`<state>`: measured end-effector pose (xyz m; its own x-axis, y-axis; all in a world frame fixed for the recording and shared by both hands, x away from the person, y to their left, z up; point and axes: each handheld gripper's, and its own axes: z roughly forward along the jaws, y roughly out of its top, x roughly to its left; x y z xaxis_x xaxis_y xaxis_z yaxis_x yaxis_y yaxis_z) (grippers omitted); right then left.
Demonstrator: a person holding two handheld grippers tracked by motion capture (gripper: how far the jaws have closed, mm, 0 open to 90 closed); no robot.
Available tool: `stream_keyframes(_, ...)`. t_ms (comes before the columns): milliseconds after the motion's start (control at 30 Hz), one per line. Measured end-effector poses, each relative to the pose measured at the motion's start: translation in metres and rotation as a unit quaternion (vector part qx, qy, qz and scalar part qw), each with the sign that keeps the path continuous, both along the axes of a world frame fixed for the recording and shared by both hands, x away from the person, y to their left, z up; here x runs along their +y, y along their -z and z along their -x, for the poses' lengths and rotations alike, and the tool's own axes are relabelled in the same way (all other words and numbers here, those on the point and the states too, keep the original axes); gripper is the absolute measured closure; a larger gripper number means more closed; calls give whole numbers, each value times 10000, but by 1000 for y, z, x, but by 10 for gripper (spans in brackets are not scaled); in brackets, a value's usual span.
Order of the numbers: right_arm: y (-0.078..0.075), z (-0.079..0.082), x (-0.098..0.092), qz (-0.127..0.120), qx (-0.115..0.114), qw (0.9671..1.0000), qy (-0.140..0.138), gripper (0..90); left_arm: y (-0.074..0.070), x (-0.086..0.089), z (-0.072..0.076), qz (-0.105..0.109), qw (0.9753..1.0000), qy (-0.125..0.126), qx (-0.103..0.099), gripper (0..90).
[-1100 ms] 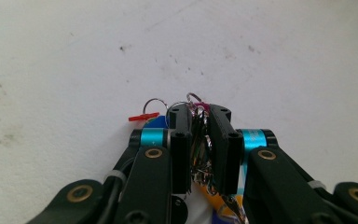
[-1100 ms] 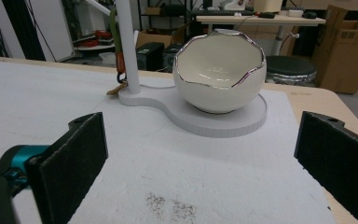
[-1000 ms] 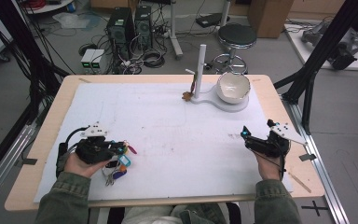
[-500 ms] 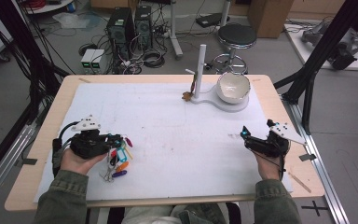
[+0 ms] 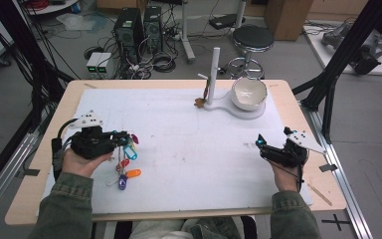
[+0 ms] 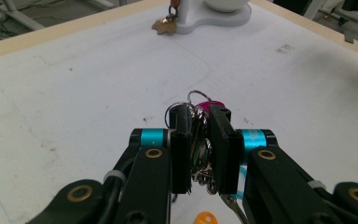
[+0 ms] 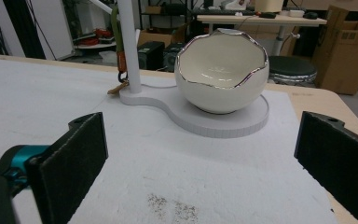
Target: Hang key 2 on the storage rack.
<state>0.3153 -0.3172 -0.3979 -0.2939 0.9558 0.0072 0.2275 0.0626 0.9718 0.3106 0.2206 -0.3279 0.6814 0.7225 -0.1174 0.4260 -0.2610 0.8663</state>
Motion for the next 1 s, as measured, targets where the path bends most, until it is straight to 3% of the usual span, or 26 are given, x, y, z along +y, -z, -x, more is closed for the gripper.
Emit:
stream_keyframes(500,0,0,-1,6,-12,10000,9,15,-24,-6,-8,38,9998,-21,-208,791)
stream_keyframes(1000,0,0,-1,-1,-4,10000,12,15,-51,-22,-16,-16,9991,158,-383,790)
